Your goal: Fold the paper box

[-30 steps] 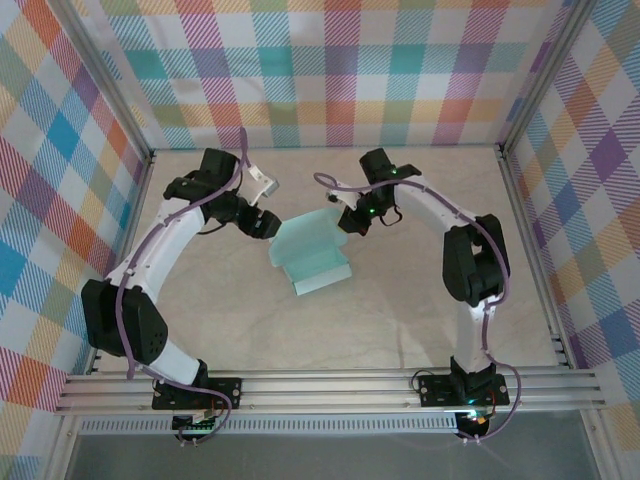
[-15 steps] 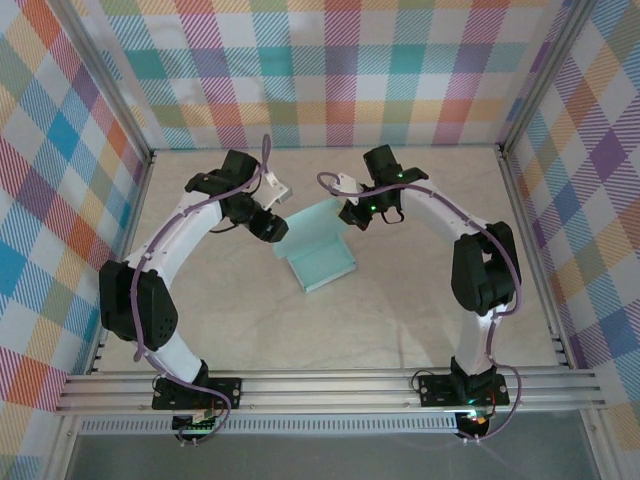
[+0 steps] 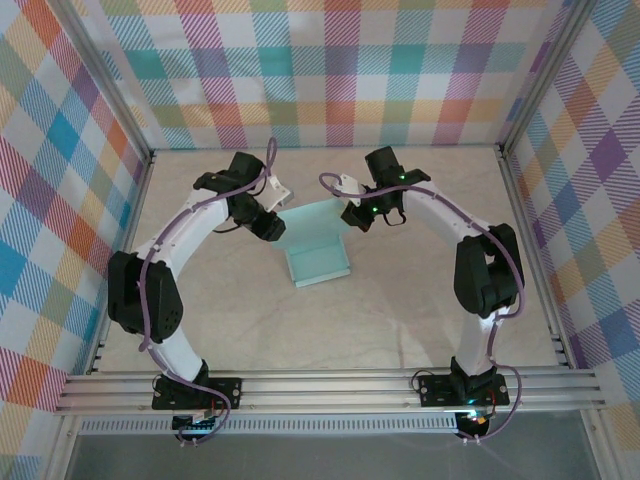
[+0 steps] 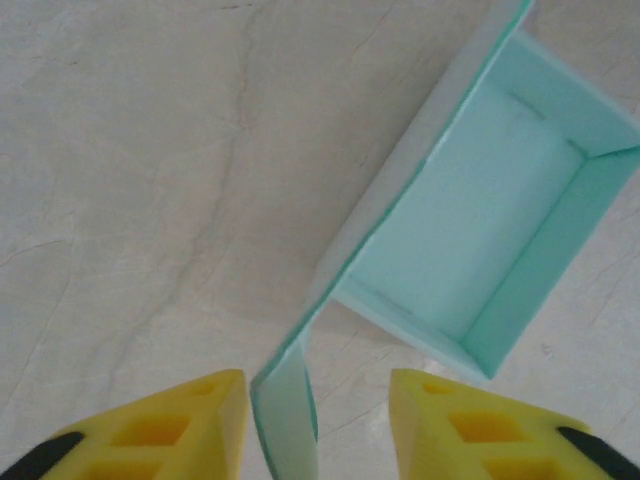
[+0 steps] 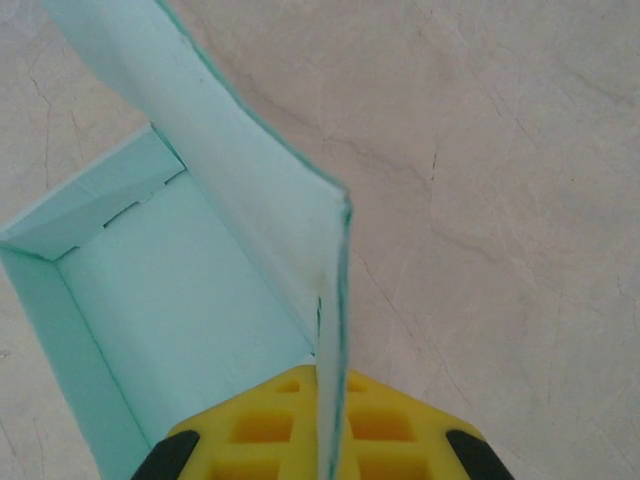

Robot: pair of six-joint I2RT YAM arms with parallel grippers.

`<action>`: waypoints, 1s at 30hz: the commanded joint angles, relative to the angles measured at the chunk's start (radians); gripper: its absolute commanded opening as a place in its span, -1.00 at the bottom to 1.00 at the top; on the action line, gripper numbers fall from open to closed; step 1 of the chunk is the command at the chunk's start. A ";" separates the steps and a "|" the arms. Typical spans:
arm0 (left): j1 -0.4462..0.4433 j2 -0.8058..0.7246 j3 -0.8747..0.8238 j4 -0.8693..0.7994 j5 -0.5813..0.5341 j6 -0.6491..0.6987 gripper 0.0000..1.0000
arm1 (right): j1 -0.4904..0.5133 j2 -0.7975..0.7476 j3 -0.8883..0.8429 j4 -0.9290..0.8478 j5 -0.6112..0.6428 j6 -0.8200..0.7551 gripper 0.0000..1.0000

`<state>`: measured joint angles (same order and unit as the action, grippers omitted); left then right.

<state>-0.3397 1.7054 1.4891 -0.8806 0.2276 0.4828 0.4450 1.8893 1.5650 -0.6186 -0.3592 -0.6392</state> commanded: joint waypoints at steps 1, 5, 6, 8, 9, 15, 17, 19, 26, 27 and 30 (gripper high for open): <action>-0.011 0.005 -0.005 0.020 -0.036 0.037 -0.32 | 0.004 -0.035 -0.011 -0.012 -0.018 0.004 -1.00; -0.011 0.015 -0.019 0.041 -0.029 0.040 -0.49 | 0.004 -0.033 -0.009 -0.018 -0.026 0.006 -1.00; -0.010 0.019 -0.020 0.043 -0.025 0.041 -0.49 | 0.004 -0.034 -0.008 -0.017 -0.028 0.007 -1.00; -0.012 0.029 -0.024 0.045 -0.030 0.040 -0.47 | 0.004 -0.034 -0.008 -0.017 -0.031 0.007 -1.00; -0.011 0.034 -0.024 0.045 -0.035 0.040 -0.47 | 0.004 -0.033 -0.008 -0.018 -0.032 0.007 -1.00; -0.010 0.053 -0.015 0.039 -0.043 0.017 -0.55 | 0.003 -0.032 -0.008 -0.023 -0.031 0.004 -1.00; -0.011 0.055 -0.010 0.033 -0.038 0.017 -0.65 | 0.004 -0.032 -0.006 -0.023 -0.032 0.004 -1.00; -0.011 0.058 -0.003 0.023 -0.034 0.020 -0.80 | 0.003 -0.032 -0.006 -0.023 -0.034 0.004 -1.00; -0.012 0.052 0.002 0.011 -0.043 0.012 -1.00 | 0.004 -0.046 -0.022 0.003 -0.027 0.036 -1.00; -0.012 0.049 0.003 0.016 -0.048 0.001 -1.00 | 0.004 -0.055 -0.032 0.014 -0.030 0.049 -1.00; -0.015 0.030 0.003 0.037 -0.041 -0.028 -1.00 | 0.006 -0.082 -0.083 0.065 -0.043 0.093 -0.95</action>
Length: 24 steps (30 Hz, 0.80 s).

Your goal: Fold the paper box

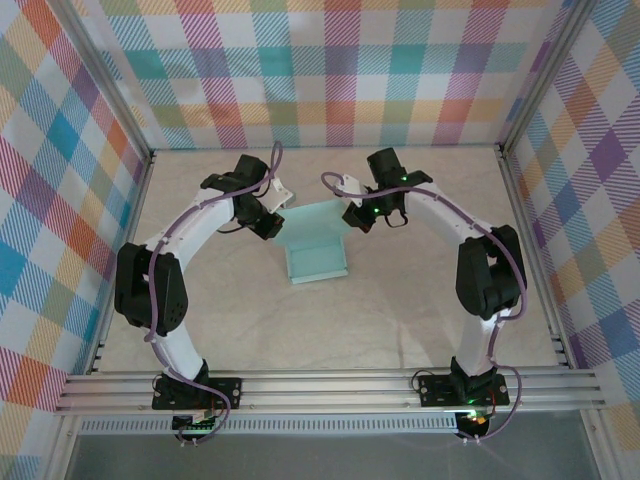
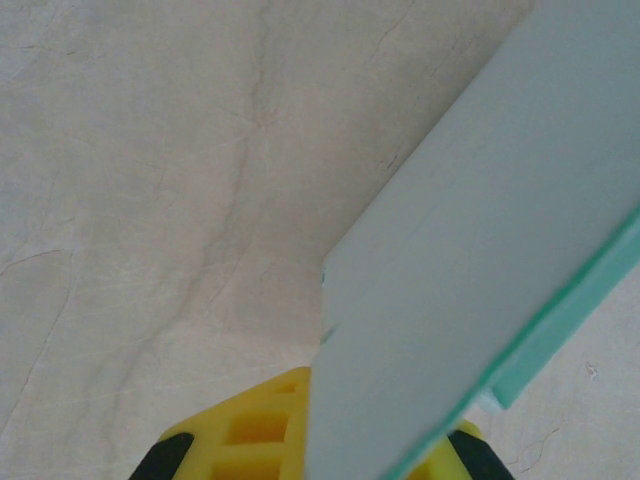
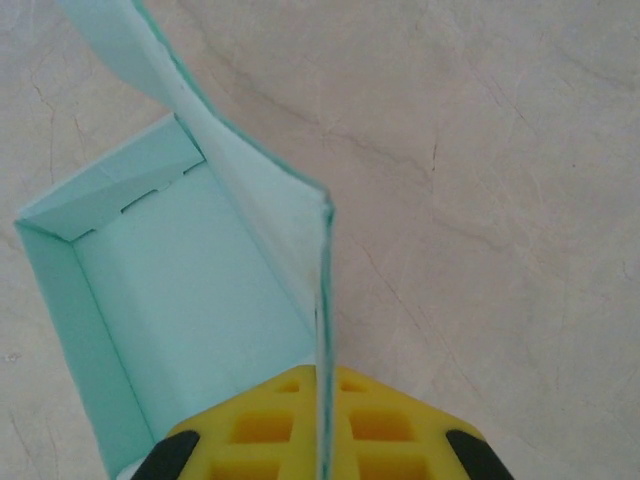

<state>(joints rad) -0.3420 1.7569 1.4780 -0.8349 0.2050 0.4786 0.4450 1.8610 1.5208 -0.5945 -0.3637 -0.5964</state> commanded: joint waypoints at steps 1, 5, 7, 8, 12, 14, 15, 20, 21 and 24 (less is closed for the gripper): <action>-0.016 -0.028 0.012 -0.007 -0.015 -0.021 -1.00 | 0.008 -0.065 -0.056 0.057 -0.040 0.060 -0.88; -0.031 -0.047 0.001 -0.007 -0.045 0.037 -1.00 | 0.008 -0.096 -0.104 0.072 -0.037 0.062 -0.79; -0.035 -0.046 -0.001 -0.016 -0.063 0.063 -1.00 | 0.007 -0.096 -0.101 0.052 -0.029 0.047 -0.62; -0.037 -0.045 -0.002 -0.019 -0.071 0.074 -1.00 | 0.008 -0.093 -0.095 0.043 -0.024 0.040 -0.58; -0.043 -0.042 -0.002 -0.026 -0.088 0.094 -1.00 | 0.008 -0.082 -0.069 0.014 -0.012 0.024 -0.50; -0.045 -0.046 -0.004 -0.023 -0.085 0.095 -1.00 | 0.008 -0.073 -0.053 0.000 -0.006 0.014 -0.48; -0.045 -0.046 -0.004 -0.024 -0.078 0.099 -1.00 | 0.009 -0.066 -0.044 -0.010 0.000 0.007 -0.47; -0.045 -0.047 -0.005 -0.027 -0.072 0.109 -1.00 | 0.018 -0.026 0.016 -0.061 0.026 -0.020 -0.52; -0.045 -0.047 -0.005 -0.027 -0.072 0.110 -1.00 | 0.020 -0.020 0.024 -0.069 0.026 -0.023 -0.56; -0.045 -0.047 -0.005 -0.026 -0.072 0.109 -1.00 | 0.024 -0.011 0.039 -0.083 0.025 -0.031 -0.63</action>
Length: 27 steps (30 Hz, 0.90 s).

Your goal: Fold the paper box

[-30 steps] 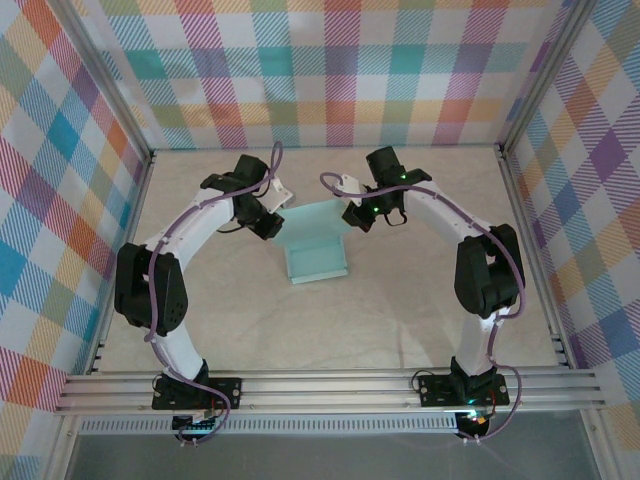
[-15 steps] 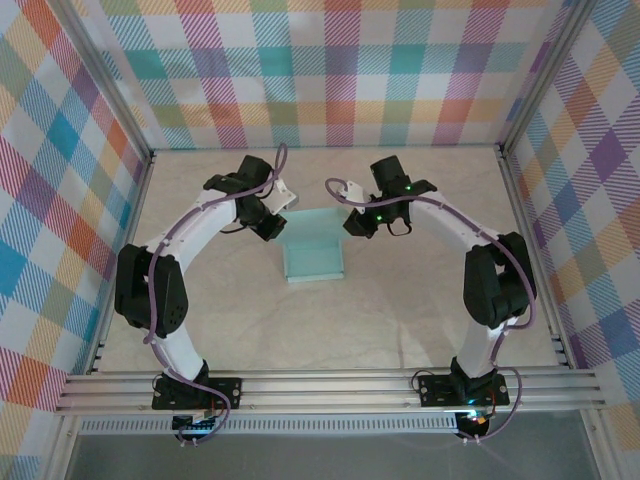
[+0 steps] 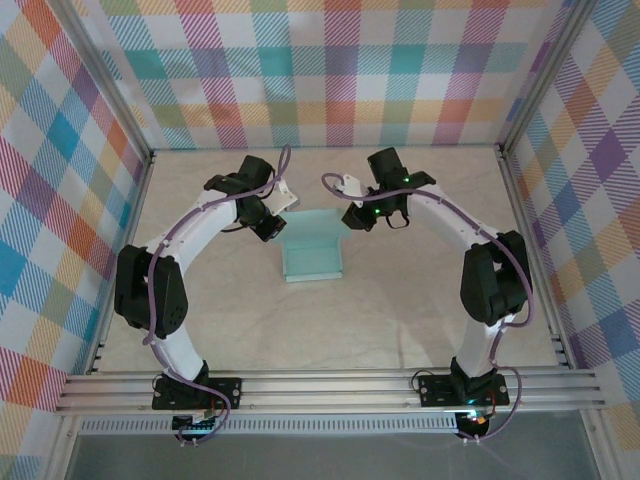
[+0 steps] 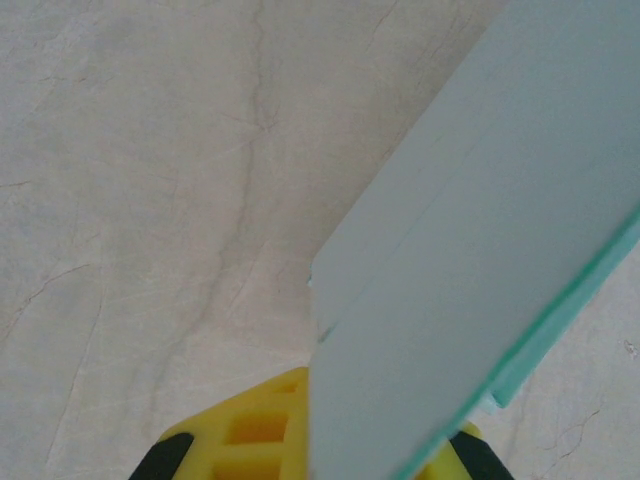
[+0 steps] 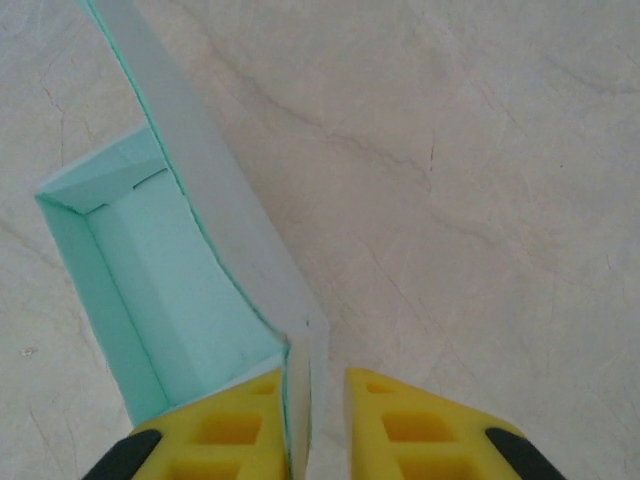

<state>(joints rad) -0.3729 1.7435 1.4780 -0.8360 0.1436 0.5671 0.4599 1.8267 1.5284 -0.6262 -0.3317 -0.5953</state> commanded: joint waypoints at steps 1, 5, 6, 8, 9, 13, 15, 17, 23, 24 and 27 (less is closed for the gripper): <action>-0.014 -0.033 -0.006 -0.025 -0.009 0.022 -1.00 | 0.011 0.025 0.033 -0.055 -0.007 -0.034 -0.62; -0.014 -0.030 -0.004 -0.026 -0.004 0.021 -1.00 | 0.011 0.033 0.035 -0.064 -0.007 -0.041 -0.55; -0.014 -0.029 -0.004 -0.027 -0.003 0.022 -1.00 | 0.012 0.037 0.038 -0.070 -0.010 -0.044 -0.55; -0.014 -0.029 -0.004 -0.028 -0.001 0.021 -1.00 | 0.012 0.048 0.045 -0.076 -0.008 -0.044 -0.55; -0.014 -0.028 -0.003 -0.030 0.000 0.023 -1.00 | 0.013 0.055 0.051 -0.082 -0.005 -0.046 -0.57; -0.013 -0.027 -0.002 -0.036 -0.001 0.026 -1.00 | 0.012 0.074 0.073 -0.100 -0.001 -0.049 -0.77; -0.014 -0.025 -0.004 -0.038 -0.002 0.027 -1.00 | 0.013 0.074 0.080 -0.103 -0.002 -0.050 -1.00; -0.014 -0.026 -0.003 -0.038 -0.004 0.026 -1.00 | 0.013 0.072 0.084 -0.109 -0.004 -0.050 -1.00; -0.014 -0.028 0.008 -0.007 -0.018 -0.033 -1.00 | 0.026 0.039 0.059 -0.077 0.039 0.001 -1.00; -0.014 -0.030 0.008 0.007 -0.022 -0.065 -1.00 | 0.030 0.027 0.043 -0.043 0.062 0.041 -1.00; -0.014 -0.044 0.010 0.043 -0.007 -0.144 -1.00 | 0.037 -0.006 -0.003 0.065 0.129 0.173 -1.00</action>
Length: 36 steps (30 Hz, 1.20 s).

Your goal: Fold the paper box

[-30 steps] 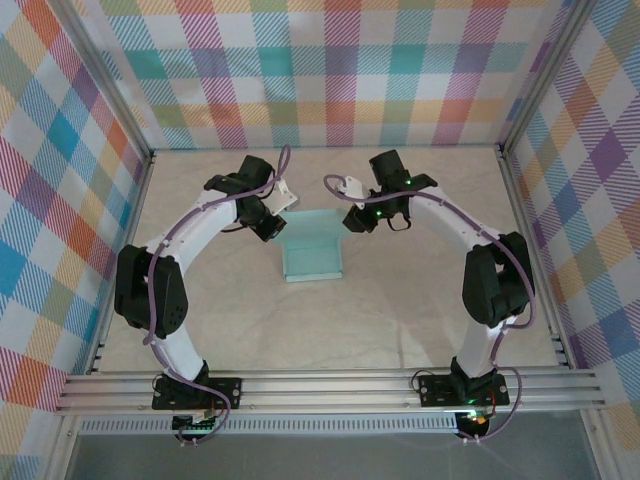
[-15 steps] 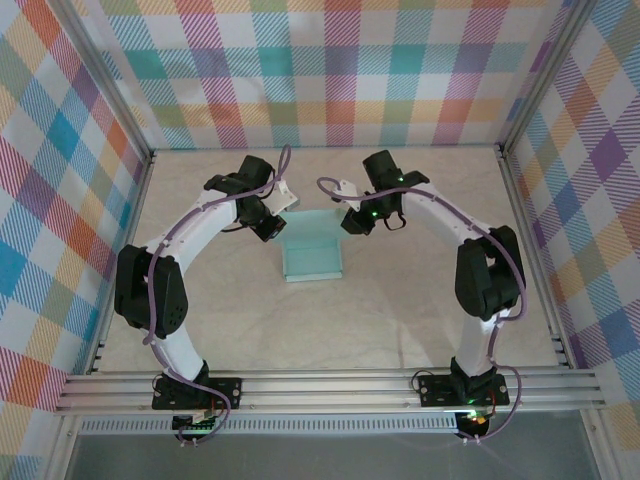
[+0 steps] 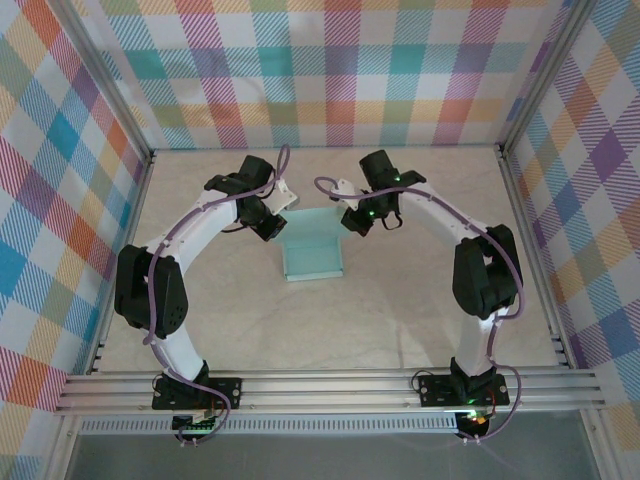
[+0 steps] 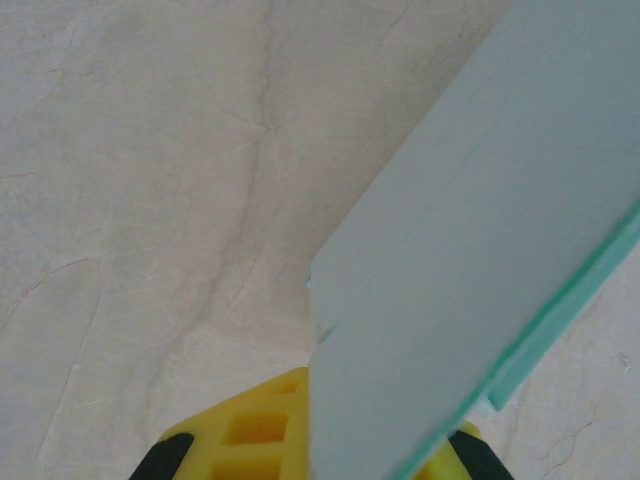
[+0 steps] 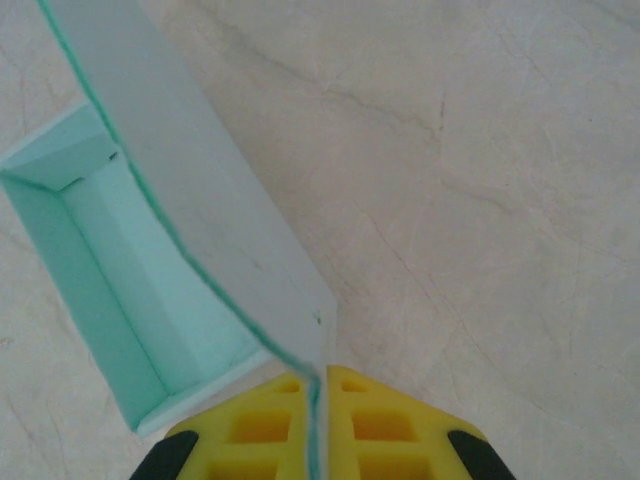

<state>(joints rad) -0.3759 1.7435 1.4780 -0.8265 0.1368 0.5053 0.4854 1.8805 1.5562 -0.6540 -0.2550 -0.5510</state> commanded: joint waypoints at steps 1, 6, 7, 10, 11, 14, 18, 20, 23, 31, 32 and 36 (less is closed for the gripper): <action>-0.011 -0.044 0.018 0.038 0.006 -0.118 -1.00 | 0.013 -0.071 -0.047 0.135 0.082 0.185 -1.00; -0.012 -0.043 0.032 0.095 0.025 -0.287 -1.00 | 0.054 -0.114 -0.092 0.246 0.174 0.343 -1.00; -0.012 -0.043 0.029 0.116 0.018 -0.325 -1.00 | 0.067 -0.123 -0.099 0.272 0.209 0.378 -1.00; -0.014 -0.032 0.032 0.156 -0.015 -0.454 -1.00 | 0.107 -0.142 -0.127 0.341 0.296 0.477 -1.00; -0.014 -0.028 0.036 0.169 -0.033 -0.498 -1.00 | 0.116 -0.147 -0.139 0.365 0.338 0.518 -1.00; -0.022 -0.013 0.054 0.192 -0.060 -0.606 -1.00 | 0.128 -0.149 -0.149 0.385 0.393 0.667 -1.00; -0.053 0.005 0.075 0.208 -0.125 -0.681 -1.00 | 0.147 -0.148 -0.181 0.418 0.475 0.812 -1.00; -0.066 0.018 0.082 0.215 -0.131 -0.702 -1.00 | 0.157 -0.148 -0.197 0.433 0.507 0.870 -1.00; -0.091 0.042 0.074 0.226 -0.160 -0.696 -1.00 | 0.169 -0.139 -0.220 0.452 0.571 0.957 -1.00; -0.121 0.022 -0.043 0.372 -0.165 -0.688 -1.00 | 0.201 -0.135 -0.320 0.595 0.699 1.073 -1.00; -0.127 0.023 -0.047 0.381 -0.176 -0.683 -1.00 | 0.203 -0.134 -0.334 0.619 0.703 1.071 -1.00; -0.146 0.019 -0.092 0.450 -0.204 -0.692 -1.00 | 0.206 -0.147 -0.400 0.683 0.726 1.067 -1.00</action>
<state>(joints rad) -0.4950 1.7878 1.4124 -0.4820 -0.0673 -0.1684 0.6853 1.7630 1.1934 -0.0727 0.4381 0.4763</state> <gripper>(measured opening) 0.050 0.058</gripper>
